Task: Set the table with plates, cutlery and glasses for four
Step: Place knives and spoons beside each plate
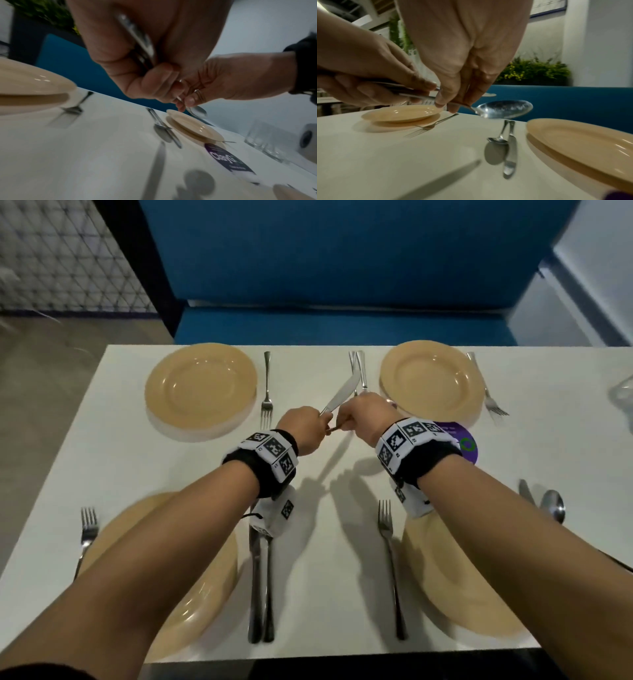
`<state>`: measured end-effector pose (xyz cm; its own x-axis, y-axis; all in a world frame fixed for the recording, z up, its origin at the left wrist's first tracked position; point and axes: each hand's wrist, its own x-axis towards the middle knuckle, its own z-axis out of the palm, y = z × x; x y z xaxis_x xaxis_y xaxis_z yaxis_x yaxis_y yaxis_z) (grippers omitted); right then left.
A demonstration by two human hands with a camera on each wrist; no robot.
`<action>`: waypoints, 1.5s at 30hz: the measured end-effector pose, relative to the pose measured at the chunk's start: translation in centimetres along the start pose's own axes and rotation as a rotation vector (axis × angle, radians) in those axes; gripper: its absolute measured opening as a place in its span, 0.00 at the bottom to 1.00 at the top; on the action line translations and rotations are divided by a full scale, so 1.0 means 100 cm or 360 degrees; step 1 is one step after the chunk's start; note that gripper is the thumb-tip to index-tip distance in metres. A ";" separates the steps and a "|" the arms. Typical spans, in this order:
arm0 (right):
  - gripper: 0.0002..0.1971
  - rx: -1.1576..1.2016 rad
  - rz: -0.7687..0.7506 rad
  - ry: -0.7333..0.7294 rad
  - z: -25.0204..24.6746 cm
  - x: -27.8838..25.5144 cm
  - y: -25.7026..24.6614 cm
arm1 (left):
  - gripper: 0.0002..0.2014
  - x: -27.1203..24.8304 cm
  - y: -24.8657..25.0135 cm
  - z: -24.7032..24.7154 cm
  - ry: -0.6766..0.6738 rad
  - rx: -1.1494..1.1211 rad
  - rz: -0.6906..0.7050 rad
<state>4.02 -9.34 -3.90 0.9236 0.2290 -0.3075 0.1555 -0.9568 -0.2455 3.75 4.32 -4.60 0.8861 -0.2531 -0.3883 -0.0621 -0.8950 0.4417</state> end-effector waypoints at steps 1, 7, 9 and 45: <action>0.13 0.0017 -0.0004 -0.0040 0.000 0.003 -0.007 | 0.19 -0.004 -0.009 -0.003 0.0030 -0.0120 -0.0029; 0.13 -0.0084 0.0005 -0.0003 0.008 0.022 -0.046 | 0.19 -0.012 -0.069 -0.019 0.0217 -0.1248 -0.0366; 0.13 -0.0038 0.0065 0.0017 0.013 0.026 -0.060 | 0.20 -0.016 -0.089 -0.028 0.0313 -0.1341 -0.0432; 0.13 0.0427 0.0036 0.0318 0.091 0.178 -0.356 | 0.12 -0.008 -0.352 -0.122 0.0435 -0.1416 -0.0559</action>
<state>11.76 30.38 -9.01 0.9803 0.1433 -0.1357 0.0609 -0.8739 -0.4823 10.87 40.54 -9.98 0.8704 0.1669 -0.4632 0.4922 -0.2731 0.8266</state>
